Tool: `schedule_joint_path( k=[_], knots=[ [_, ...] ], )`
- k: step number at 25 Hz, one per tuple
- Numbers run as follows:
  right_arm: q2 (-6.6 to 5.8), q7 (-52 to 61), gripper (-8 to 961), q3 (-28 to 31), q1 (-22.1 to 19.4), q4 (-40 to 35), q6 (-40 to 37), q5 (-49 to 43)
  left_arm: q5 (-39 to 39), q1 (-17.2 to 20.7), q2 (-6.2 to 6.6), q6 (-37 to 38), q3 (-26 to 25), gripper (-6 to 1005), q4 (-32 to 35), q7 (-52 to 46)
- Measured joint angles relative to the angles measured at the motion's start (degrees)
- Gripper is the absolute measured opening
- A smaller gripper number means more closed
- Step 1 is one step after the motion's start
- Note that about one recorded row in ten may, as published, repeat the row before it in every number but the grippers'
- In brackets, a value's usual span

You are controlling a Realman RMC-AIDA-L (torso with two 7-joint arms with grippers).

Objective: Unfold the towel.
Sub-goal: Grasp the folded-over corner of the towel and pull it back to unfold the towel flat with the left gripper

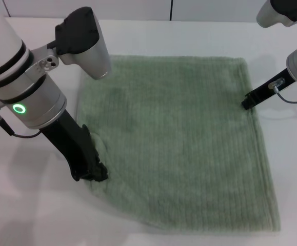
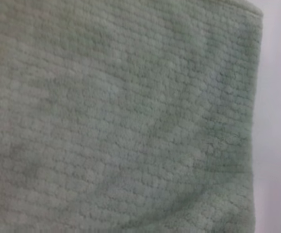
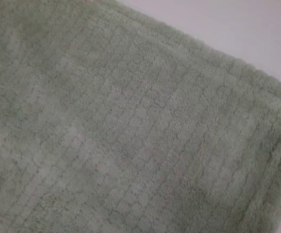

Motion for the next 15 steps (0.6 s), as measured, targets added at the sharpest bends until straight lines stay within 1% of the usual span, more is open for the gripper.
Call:
schedule_joint_path(
  k=[6, 11, 14, 15],
  knots=[
    [0.00, -0.38, -1, 0.00, 0.17, 0.00, 0.00, -0.01, -0.12, 0.58, -0.04, -0.38, 0.09, 61, -0.14, -0.34],
    [0.05, -0.53, -1, 0.00, 0.37, -0.03, 0.01, -0.05, -0.33, -0.51, -0.03, -0.28, 0.33, 61, -2.02, -0.33],
    [0.07, -0.57, -1, 0.00, 0.36, -0.03, 0.06, -0.07, -0.34, -0.61, -0.05, -0.20, 0.32, 101, -1.98, -0.14],
    [0.07, -0.57, -1, 0.00, 0.37, -0.03, 0.07, -0.08, -0.67, -0.45, -0.06, -0.17, -0.07, 115, -0.81, 0.41]
  ],
)
